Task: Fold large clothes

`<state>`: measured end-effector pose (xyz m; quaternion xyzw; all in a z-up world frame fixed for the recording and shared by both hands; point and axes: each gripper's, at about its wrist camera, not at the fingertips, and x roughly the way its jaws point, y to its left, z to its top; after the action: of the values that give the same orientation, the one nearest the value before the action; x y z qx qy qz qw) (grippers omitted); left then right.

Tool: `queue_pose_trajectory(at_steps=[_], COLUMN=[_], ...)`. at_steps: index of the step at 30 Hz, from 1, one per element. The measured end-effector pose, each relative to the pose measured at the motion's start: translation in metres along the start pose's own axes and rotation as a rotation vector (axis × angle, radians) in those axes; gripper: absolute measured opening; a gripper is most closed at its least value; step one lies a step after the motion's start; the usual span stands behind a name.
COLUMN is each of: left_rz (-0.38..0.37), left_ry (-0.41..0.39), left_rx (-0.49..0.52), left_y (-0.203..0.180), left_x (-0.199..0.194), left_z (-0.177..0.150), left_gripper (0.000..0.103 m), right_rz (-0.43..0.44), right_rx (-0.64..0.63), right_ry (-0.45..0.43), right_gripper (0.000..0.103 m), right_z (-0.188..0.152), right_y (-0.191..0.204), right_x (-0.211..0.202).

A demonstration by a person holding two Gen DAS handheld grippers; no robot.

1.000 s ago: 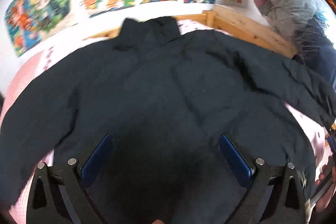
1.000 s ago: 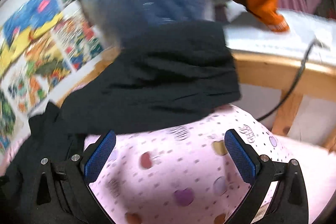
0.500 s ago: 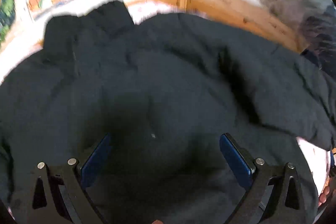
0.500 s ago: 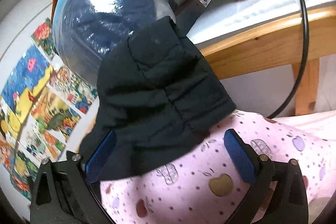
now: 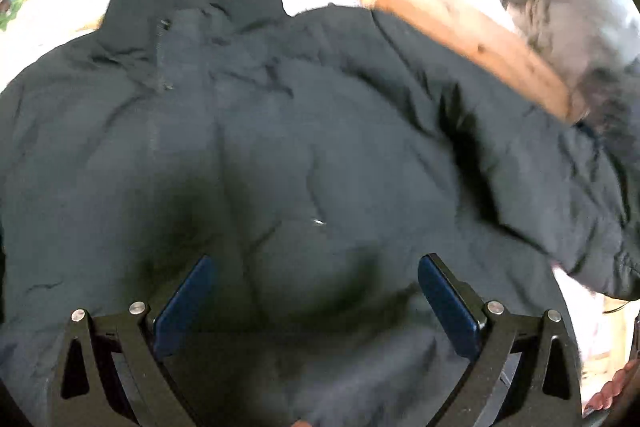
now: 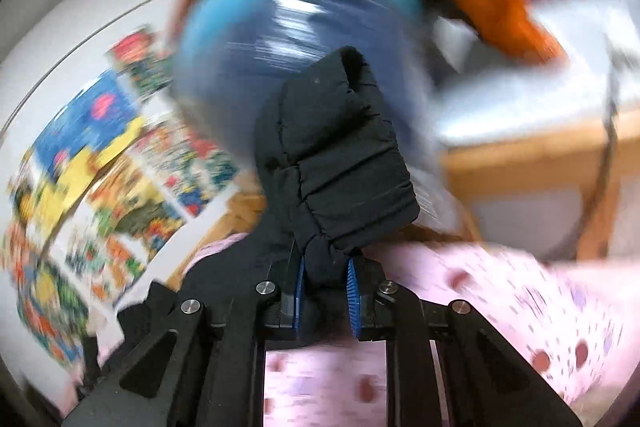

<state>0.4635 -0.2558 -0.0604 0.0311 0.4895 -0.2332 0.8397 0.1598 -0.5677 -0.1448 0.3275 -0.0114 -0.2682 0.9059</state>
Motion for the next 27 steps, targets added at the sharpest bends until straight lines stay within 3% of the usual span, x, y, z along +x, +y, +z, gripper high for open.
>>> queue_pose_trajectory(at_steps=[3,6,10,13,16,21,24,26,27], left_rz=[-0.033,-0.058,-0.099,-0.175,-0.27,-0.372,-0.406,-0.413,-0.419], left_ry=[-0.054,-0.105,-0.173,-0.224,-0.3,-0.371,-0.317,-0.246,-0.197], left_rx=[-0.035,-0.07,-0.126,-0.211,-0.278,-0.366,-0.416,-0.435,-0.449], left_y=[0.02,0.046,0.089,0.126,0.16,0.194,0.201,0.2,0.2], left_x=[-0.034,-0.066,-0.105,-0.134,-0.153,-0.161,-0.142,-0.121,-0.107], left_z=[-0.001,-0.004,-0.019,-0.038,-0.059,-0.081,-0.084,-0.084,-0.084], left_gripper=[0.102,0.101,0.101,0.101,0.101,0.101,0.101,0.101,0.101], right_rz=[0.124,0.268,0.43,0.507,0.534,0.57,0.55,0.533,0.528], right_rx=[-0.163,-0.278,-0.479,-0.628,-0.71,-0.757,-0.846,-0.878,-0.884], right_ry=[-0.001,0.053,0.174,0.249,0.345,0.532,0.643,0.709,0.744], right_gripper=[0.016,0.016,0.016,0.016,0.016,0.017,0.02,0.031,0.041], right_z=[0.011,0.01,-0.018,-0.051,-0.088,-0.144,-0.185,-0.202,-0.209], right_y=[0.063,0.12,0.205,0.263,0.301,0.328,0.329,0.321,0.319], right_x=[-0.001,0.002,0.009,0.01,0.015,0.024,0.026,0.029,0.03])
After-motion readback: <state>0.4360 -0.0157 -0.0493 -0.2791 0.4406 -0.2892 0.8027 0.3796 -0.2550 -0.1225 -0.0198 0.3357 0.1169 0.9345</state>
